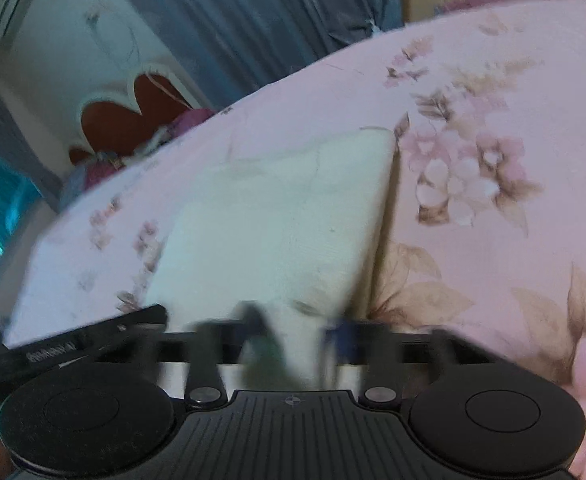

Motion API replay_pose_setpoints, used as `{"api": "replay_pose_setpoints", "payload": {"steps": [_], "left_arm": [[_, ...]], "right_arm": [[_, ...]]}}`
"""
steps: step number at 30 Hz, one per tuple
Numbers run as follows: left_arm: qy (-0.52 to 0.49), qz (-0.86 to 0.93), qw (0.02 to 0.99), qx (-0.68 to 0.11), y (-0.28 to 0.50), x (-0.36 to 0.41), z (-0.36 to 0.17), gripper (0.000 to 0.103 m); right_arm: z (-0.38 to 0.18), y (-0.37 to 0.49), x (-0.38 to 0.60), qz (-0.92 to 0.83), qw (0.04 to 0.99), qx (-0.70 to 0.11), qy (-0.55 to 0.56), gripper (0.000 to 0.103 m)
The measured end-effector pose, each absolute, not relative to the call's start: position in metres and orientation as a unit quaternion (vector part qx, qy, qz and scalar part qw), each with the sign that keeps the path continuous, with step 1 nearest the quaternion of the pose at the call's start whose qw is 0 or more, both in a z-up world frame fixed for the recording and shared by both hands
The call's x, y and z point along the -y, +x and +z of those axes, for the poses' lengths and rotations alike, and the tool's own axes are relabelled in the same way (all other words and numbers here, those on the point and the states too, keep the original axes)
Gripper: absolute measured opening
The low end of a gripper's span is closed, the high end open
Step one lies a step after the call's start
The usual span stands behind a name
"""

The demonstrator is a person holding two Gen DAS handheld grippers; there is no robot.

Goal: Fold small clothes

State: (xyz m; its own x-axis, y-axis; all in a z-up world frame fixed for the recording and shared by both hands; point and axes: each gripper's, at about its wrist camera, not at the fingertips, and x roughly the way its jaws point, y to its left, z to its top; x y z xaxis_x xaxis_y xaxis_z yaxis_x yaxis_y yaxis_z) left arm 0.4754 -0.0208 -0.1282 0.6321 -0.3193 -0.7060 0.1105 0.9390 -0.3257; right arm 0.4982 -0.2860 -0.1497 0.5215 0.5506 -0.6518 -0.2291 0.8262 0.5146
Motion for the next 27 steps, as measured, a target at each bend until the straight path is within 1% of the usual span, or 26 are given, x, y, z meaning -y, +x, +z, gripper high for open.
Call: {"api": "replay_pose_setpoints", "payload": {"steps": [1, 2, 4, 8, 10, 13, 16, 18, 19, 21, 23, 27], "left_arm": [[-0.122, -0.119, 0.896, -0.411, 0.475, 0.023, -0.127, 0.049], [-0.119, -0.121, 0.897, -0.408, 0.473, 0.025, -0.124, 0.045], [-0.111, -0.128, 0.899, -0.405, 0.470, 0.030, -0.119, 0.044], [-0.076, -0.147, 0.894, -0.417, 0.467, 0.049, -0.116, 0.044], [-0.046, -0.136, 0.893, -0.426, 0.468, 0.059, -0.122, 0.044], [-0.045, -0.129, 0.895, -0.425, 0.464, 0.058, -0.119, 0.044], [-0.044, -0.126, 0.909, -0.395, 0.457, 0.055, -0.101, 0.048], [-0.036, -0.123, 0.912, -0.388, 0.459, 0.055, -0.097, 0.055], [-0.033, -0.122, 0.911, -0.392, 0.463, 0.056, -0.099, 0.057], [-0.033, -0.120, 0.903, -0.411, 0.471, 0.055, -0.107, 0.057], [-0.033, -0.122, 0.897, -0.423, 0.474, 0.055, -0.113, 0.056], [-0.023, -0.121, 0.900, -0.417, 0.470, 0.057, -0.112, 0.057]], "right_arm": [[-0.149, 0.499, 0.285, 0.231, 0.854, -0.432, 0.176, 0.015], [-0.146, 0.499, 0.284, 0.234, 0.855, -0.433, 0.161, 0.014], [-0.140, 0.498, 0.285, 0.241, 0.856, -0.435, 0.143, 0.011], [-0.125, 0.497, 0.302, 0.238, 0.862, -0.426, 0.137, 0.010], [-0.140, 0.504, 0.302, 0.237, 0.849, -0.453, 0.137, 0.010], [-0.150, 0.505, 0.302, 0.239, 0.840, -0.460, 0.158, 0.010], [-0.145, 0.502, 0.305, 0.245, 0.835, -0.460, 0.179, 0.010], [-0.141, 0.498, 0.304, 0.258, 0.830, -0.457, 0.188, 0.010], [-0.141, 0.497, 0.301, 0.261, 0.829, -0.458, 0.188, 0.010], [-0.150, 0.497, 0.294, 0.254, 0.828, -0.468, 0.177, 0.010], [-0.154, 0.500, 0.299, 0.254, 0.822, -0.469, 0.200, 0.010], [-0.150, 0.499, 0.311, 0.259, 0.824, -0.459, 0.209, 0.010]]}}
